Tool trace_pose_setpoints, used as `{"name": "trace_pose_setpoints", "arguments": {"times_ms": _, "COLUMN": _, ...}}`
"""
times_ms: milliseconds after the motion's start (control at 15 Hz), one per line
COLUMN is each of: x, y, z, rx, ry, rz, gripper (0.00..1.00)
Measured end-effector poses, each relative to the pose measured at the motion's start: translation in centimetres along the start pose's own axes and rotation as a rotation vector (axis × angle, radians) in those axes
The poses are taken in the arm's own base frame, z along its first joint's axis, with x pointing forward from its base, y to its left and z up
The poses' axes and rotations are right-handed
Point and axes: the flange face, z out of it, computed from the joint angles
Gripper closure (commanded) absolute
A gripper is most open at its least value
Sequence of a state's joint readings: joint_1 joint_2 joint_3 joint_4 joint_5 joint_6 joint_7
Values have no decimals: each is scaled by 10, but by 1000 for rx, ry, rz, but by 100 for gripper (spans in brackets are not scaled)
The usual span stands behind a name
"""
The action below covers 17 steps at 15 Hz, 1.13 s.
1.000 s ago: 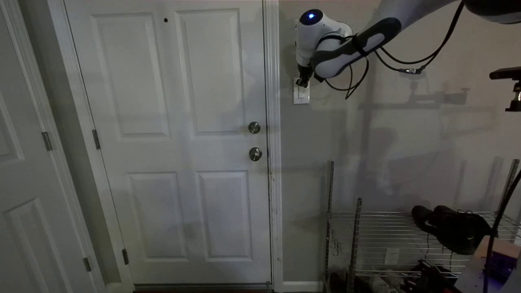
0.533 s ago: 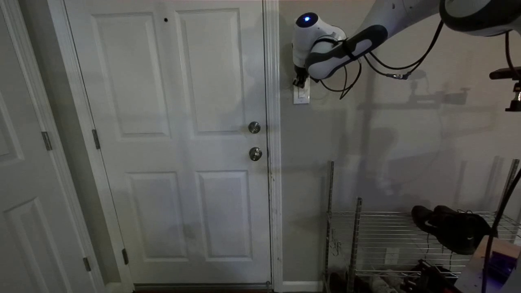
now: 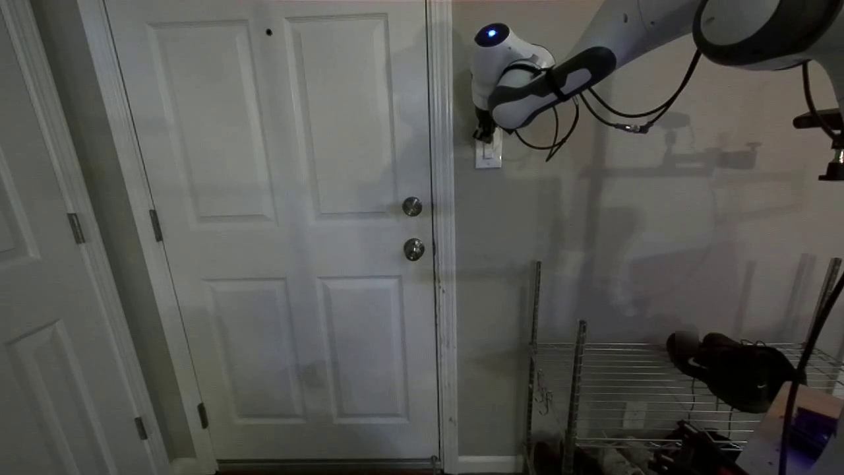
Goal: Push the light switch upwards
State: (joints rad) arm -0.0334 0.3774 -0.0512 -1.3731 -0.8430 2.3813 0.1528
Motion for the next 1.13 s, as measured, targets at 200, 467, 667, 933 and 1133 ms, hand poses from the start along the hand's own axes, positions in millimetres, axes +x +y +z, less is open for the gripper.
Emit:
{"name": "trace_pose_setpoints", "arguments": {"times_ms": 200, "x": 1, "y": 0, "z": 0, "rx": 0, "ry": -5, "rz": 4, "gripper": 98}}
{"name": "trace_pose_setpoints", "arguments": {"times_ms": 467, "x": 1, "y": 0, "z": 0, "rx": 1, "ry": -8, "rz": 8, "gripper": 98}}
{"name": "trace_pose_setpoints", "arguments": {"times_ms": 667, "x": 1, "y": 0, "z": 0, "rx": 2, "ry": -8, "rz": 9, "gripper": 98}}
{"name": "trace_pose_setpoints", "arguments": {"times_ms": 933, "x": 2, "y": -6, "z": -1, "rx": 10, "ry": -7, "rz": 3, "gripper": 98}}
{"name": "trace_pose_setpoints", "arguments": {"times_ms": 1133, "x": 3, "y": -24, "z": -10, "rx": 48, "ry": -7, "rz": -2, "gripper": 98}}
